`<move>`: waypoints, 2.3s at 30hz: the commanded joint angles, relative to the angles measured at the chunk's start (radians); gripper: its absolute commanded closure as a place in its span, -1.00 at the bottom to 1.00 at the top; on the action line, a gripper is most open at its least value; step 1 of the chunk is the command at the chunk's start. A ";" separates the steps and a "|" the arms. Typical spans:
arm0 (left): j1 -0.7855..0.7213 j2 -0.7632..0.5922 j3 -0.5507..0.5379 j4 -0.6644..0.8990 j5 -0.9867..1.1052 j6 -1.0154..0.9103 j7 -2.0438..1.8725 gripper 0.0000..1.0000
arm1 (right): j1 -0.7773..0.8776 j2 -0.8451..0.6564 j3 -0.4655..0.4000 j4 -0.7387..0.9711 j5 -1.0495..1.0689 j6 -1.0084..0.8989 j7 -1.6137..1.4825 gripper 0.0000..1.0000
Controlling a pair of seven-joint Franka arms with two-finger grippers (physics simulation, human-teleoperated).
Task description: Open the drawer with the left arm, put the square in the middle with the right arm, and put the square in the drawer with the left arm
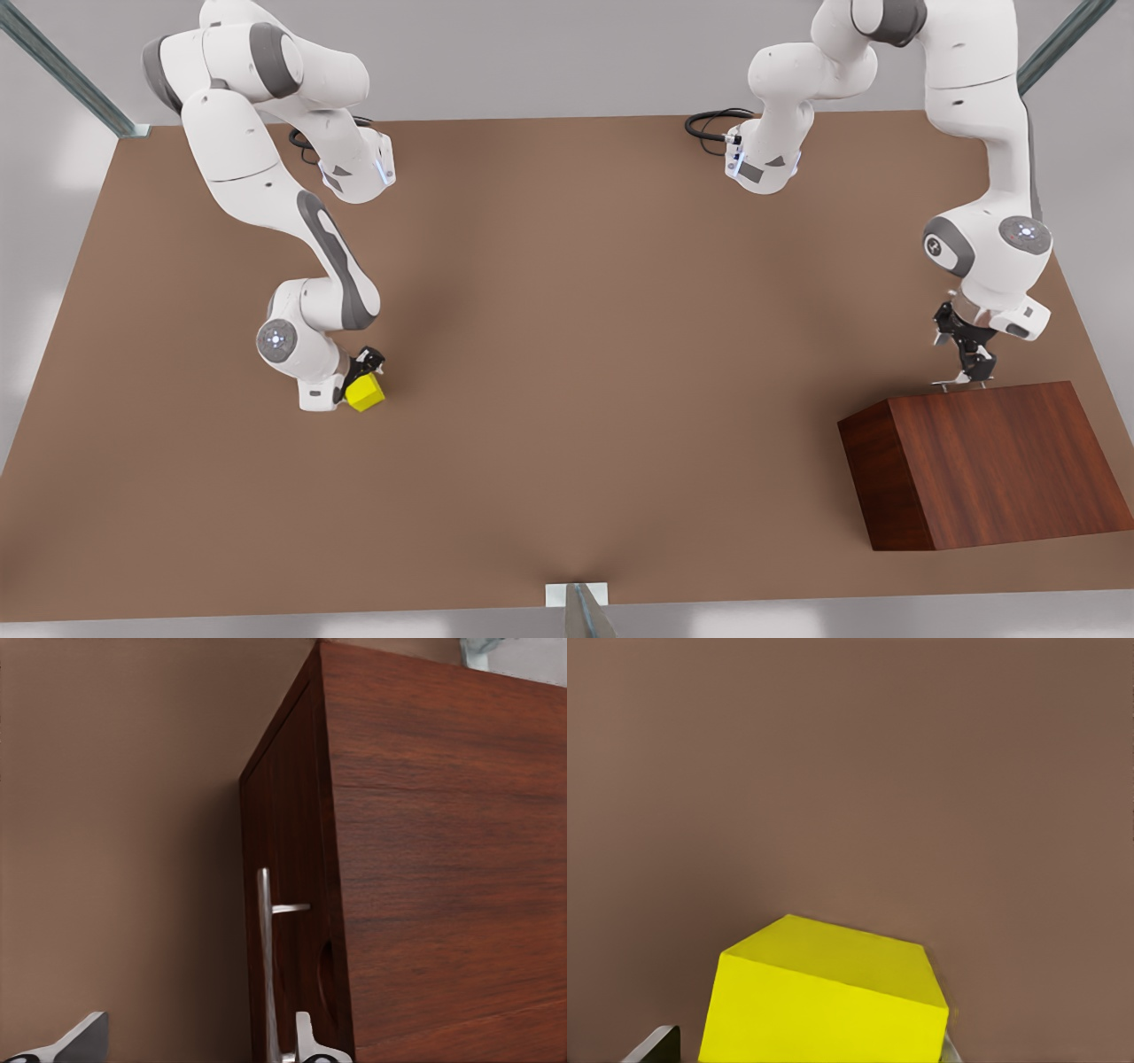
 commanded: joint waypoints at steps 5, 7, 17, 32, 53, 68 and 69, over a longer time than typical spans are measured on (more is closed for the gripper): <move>0.008 0.020 0.000 0.002 0.000 0.020 0.005 -1.00 | 0.000 0.000 0.000 0.005 0.000 -0.002 0.005 -0.47; 0.016 0.033 0.000 0.003 0.000 0.028 0.005 -1.00 | 0.000 0.000 0.000 0.006 0.000 -0.001 0.005 -0.16; 0.023 0.056 -0.001 0.003 -0.002 0.022 0.005 -1.00 | 0.002 -0.062 0.089 0.037 -0.006 -0.016 0.107 -0.15; 0.029 0.013 0.017 -0.021 -0.002 -0.075 0.006 -1.00 | 0.770 0.423 -0.069 0.795 0.000 0.001 0.706 -0.20; 0.029 -0.165 0.064 -0.187 0.003 -0.179 0.015 -1.00 | 0.508 -0.169 -0.176 0.378 -0.009 -0.213 0.857 -1.00; -0.043 -0.392 0.095 -0.075 0.095 -0.573 0.107 -1.00 | -0.074 -0.382 -0.125 0.436 -0.077 -0.711 0.536 -1.00; -0.070 -0.383 0.081 -0.028 0.092 -0.597 0.236 -1.00 | -0.075 -0.387 -0.124 0.430 -0.077 -0.708 0.539 -1.00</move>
